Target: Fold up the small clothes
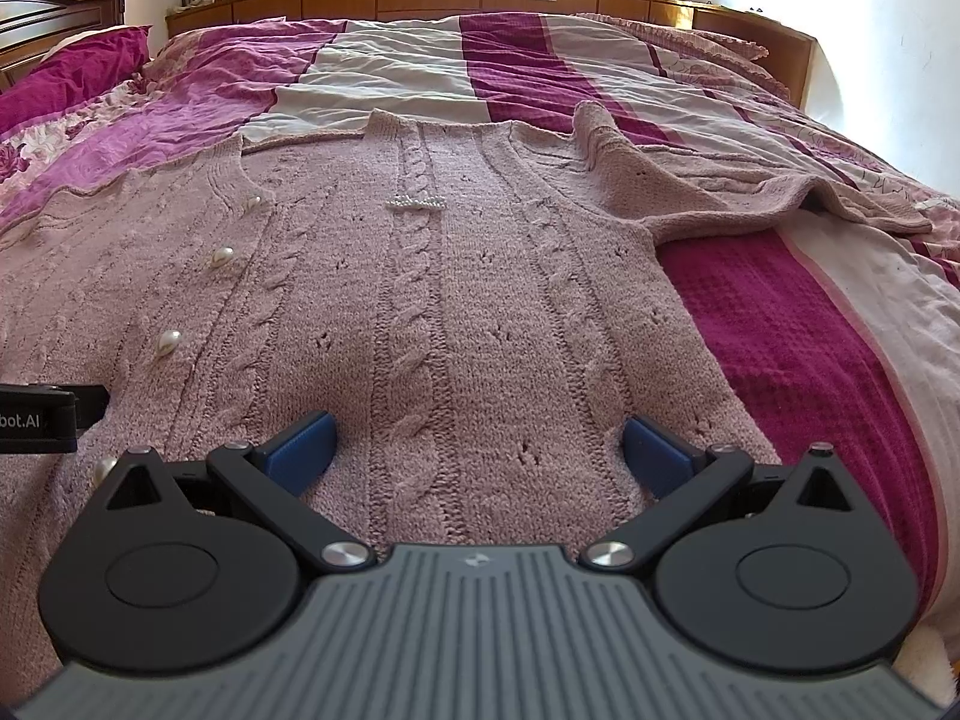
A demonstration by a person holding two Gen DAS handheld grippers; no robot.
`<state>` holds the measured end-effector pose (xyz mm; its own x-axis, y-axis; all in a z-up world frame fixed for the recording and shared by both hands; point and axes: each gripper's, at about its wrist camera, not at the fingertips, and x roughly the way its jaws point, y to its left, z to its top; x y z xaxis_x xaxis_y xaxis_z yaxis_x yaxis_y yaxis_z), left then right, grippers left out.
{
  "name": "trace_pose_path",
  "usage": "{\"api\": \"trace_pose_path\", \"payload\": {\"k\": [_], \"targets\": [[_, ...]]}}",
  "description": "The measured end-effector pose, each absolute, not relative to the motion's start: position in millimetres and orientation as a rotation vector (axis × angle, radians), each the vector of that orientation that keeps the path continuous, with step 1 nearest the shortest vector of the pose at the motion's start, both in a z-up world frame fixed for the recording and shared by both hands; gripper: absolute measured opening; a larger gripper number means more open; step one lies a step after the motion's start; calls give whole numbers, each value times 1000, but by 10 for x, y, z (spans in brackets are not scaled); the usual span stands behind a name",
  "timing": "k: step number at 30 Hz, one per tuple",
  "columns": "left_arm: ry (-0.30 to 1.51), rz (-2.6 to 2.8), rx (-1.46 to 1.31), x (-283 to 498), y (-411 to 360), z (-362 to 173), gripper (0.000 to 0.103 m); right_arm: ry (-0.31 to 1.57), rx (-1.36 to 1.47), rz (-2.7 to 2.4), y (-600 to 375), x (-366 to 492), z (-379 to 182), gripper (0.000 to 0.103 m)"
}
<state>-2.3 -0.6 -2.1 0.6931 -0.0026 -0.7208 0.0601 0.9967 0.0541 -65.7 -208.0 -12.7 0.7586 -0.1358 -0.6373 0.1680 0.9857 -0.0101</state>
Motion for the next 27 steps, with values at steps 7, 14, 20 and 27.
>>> {"api": "trace_pose_path", "payload": {"k": [7,14,20,27], "targets": [[808,-31,77,-12,-11,-11,103,684,46,-167,-2071,-667,-130,103],[808,-31,77,-10,-12,-8,103,685,47,-168,-2071,-667,-134,103],[804,-32,78,-18,-15,-21,103,690,53,-169,-2075,-658,-133,103],[810,-34,78,-11,-15,-24,103,691,61,-160,-2094,-653,-131,103]]}}
